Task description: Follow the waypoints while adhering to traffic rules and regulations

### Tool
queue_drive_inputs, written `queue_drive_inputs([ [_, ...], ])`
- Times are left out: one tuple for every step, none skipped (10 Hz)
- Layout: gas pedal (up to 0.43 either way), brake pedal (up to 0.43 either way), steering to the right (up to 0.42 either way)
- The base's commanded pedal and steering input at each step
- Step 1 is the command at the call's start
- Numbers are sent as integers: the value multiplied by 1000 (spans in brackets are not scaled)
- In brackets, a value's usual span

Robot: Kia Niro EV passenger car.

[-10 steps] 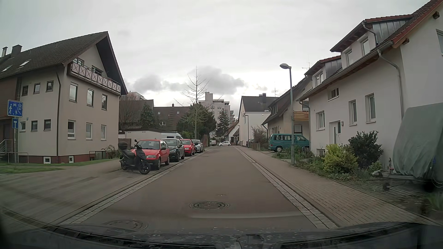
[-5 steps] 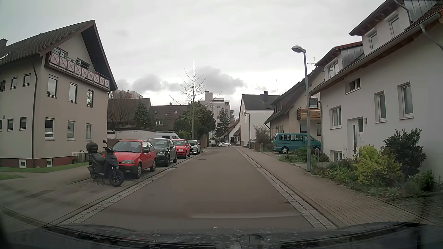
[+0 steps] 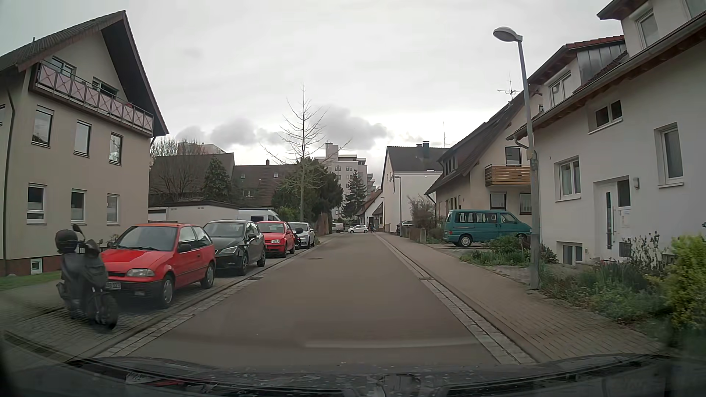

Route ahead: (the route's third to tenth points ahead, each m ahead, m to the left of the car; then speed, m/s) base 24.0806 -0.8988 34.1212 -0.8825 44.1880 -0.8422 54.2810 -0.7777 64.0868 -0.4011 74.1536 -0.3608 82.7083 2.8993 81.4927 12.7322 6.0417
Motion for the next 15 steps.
queue_drive_inputs([
  [98, 0, 2],
  [98, 0, 2],
  [98, 0, 1],
  [98, 0, 1],
  [98, 0, 1],
  [98, 0, 2],
  [98, 0, 2],
  [98, 0, 1],
  [98, 0, 1],
  [98, 0, 1],
  [98, 0, 1],
  [98, 0, 2],
  [98, 0, 1],
  [98, 0, 2],
  [98, 0, 1],
])
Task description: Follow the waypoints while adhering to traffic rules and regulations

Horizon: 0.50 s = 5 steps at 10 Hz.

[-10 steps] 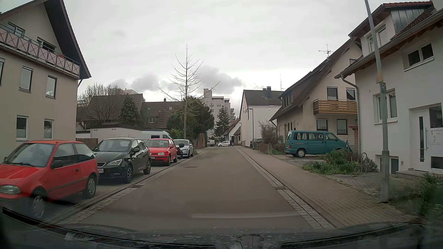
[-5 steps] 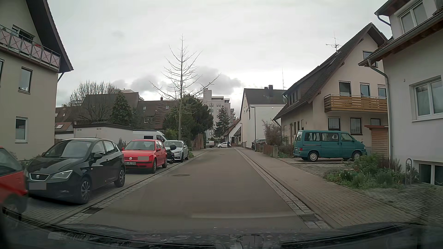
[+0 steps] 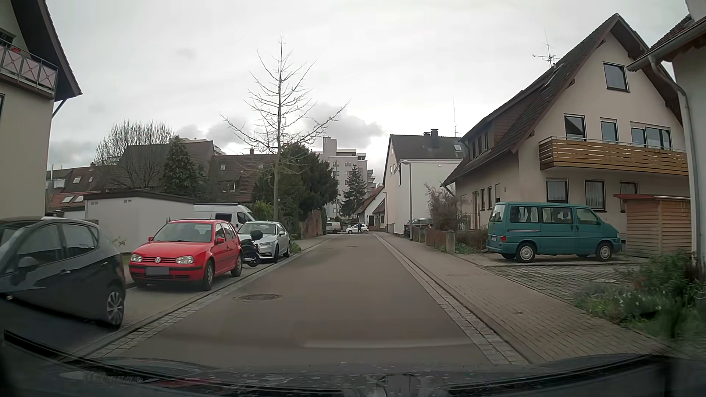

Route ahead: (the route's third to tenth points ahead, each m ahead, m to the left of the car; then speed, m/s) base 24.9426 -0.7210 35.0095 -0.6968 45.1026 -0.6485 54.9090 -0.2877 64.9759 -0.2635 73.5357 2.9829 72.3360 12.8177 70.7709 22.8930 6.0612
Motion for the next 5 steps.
queue_drive_inputs([
  [98, 0, 1],
  [98, 0, 1],
  [98, 0, 1],
  [98, 0, 1],
  [98, 0, 1],
])
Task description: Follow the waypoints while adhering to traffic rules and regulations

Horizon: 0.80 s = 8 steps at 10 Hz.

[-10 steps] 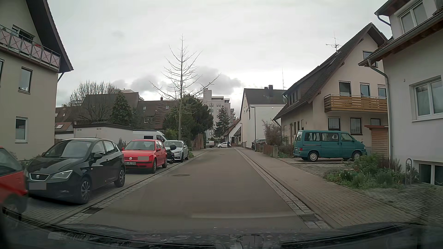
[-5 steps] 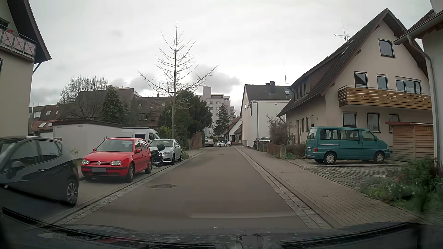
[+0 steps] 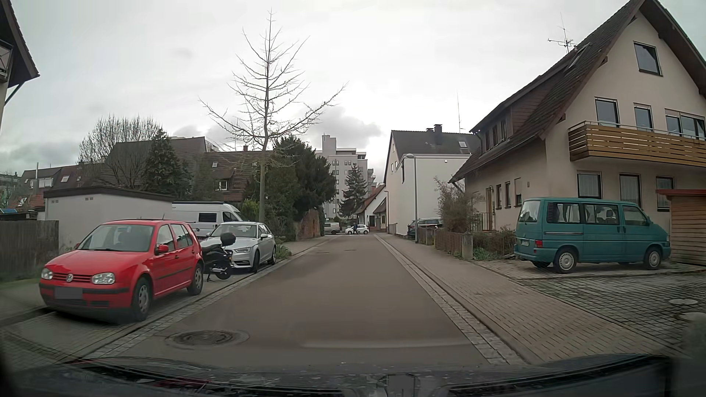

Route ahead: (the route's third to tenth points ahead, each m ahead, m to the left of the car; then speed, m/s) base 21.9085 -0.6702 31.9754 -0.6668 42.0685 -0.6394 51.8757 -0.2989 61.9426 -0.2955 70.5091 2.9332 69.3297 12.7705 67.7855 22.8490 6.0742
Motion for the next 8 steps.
queue_drive_inputs([
  [98, 0, 1],
  [98, 0, 1],
  [98, 0, 1],
  [98, 0, 1],
  [98, 0, 1],
  [98, 0, 1],
  [98, 0, 1],
  [98, 0, 1],
])
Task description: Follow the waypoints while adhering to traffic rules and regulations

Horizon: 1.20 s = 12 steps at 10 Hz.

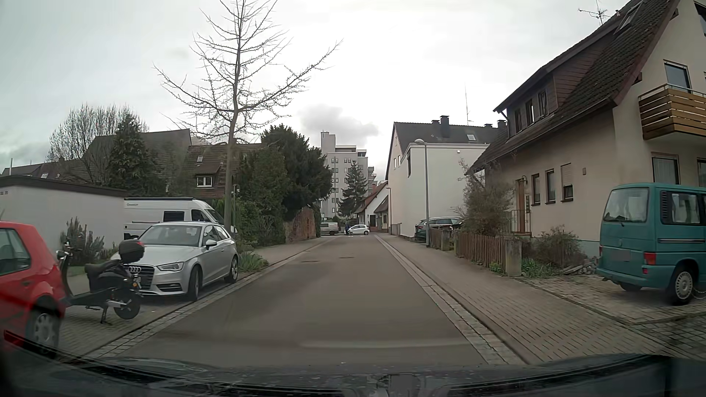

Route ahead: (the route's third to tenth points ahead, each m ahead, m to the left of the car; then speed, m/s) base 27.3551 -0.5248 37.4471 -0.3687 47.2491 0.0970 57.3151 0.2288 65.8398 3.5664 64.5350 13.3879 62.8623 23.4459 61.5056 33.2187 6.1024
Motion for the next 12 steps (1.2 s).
queue_drive_inputs([
  [98, 0, 1],
  [98, 0, 1],
  [98, 0, 1],
  [98, 0, 1],
  [98, 0, 1],
  [98, 0, 1],
  [98, 0, 1],
  [98, 0, 1],
  [98, 0, 1],
  [98, 0, 1],
  [98, 0, 1],
  [98, 0, 1],
])
